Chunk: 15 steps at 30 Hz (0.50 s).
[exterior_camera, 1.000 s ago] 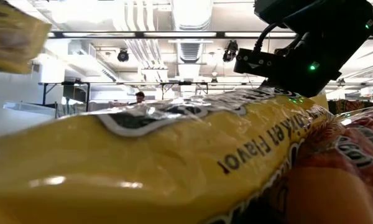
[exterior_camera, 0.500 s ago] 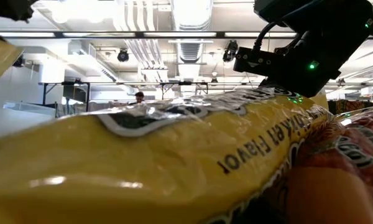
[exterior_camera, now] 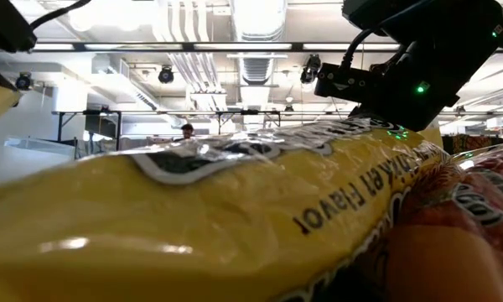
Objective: Sort Maruchan noodles
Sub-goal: Put the middle left yellow noodle pack into the transparent bin
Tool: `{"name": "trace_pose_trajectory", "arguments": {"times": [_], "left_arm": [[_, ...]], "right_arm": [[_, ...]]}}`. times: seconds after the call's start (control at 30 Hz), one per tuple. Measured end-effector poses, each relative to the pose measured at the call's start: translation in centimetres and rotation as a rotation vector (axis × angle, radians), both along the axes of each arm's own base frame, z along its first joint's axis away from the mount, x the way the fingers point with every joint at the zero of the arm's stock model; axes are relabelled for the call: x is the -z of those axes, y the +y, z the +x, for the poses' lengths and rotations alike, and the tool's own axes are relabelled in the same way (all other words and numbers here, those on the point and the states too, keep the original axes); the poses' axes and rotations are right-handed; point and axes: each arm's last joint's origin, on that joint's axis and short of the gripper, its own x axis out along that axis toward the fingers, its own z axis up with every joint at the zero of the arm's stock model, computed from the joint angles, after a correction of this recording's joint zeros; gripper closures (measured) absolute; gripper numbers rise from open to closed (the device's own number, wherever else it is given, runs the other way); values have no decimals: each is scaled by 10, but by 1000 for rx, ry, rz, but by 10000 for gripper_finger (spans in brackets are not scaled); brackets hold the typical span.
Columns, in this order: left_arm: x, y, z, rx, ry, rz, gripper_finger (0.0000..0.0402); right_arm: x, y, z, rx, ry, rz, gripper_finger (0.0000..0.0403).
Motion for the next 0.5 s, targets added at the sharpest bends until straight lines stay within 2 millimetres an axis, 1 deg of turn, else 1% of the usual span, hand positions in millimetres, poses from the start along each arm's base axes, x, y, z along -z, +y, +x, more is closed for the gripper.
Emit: {"name": "trace_pose_trajectory", "arguments": {"times": [0.13,0.23,0.37,0.43,0.5], "left_arm": [[-2,-3,5,27,-80,-17,356],[-2,-2,4,32,-79,-5,345],[-1,2,1,33,-67,57,331],[0,3,0,4,-55,72,323],[0,4,0,-64,-44,91,310]], "right_arm": [[0,0,0,0,0,0,252],[0,0,0,0,-1,0,252],[0,0,0,0,-3,1,252],[0,0,0,0,-4,2,252],[0,0,0,0,-4,2,252]]}}
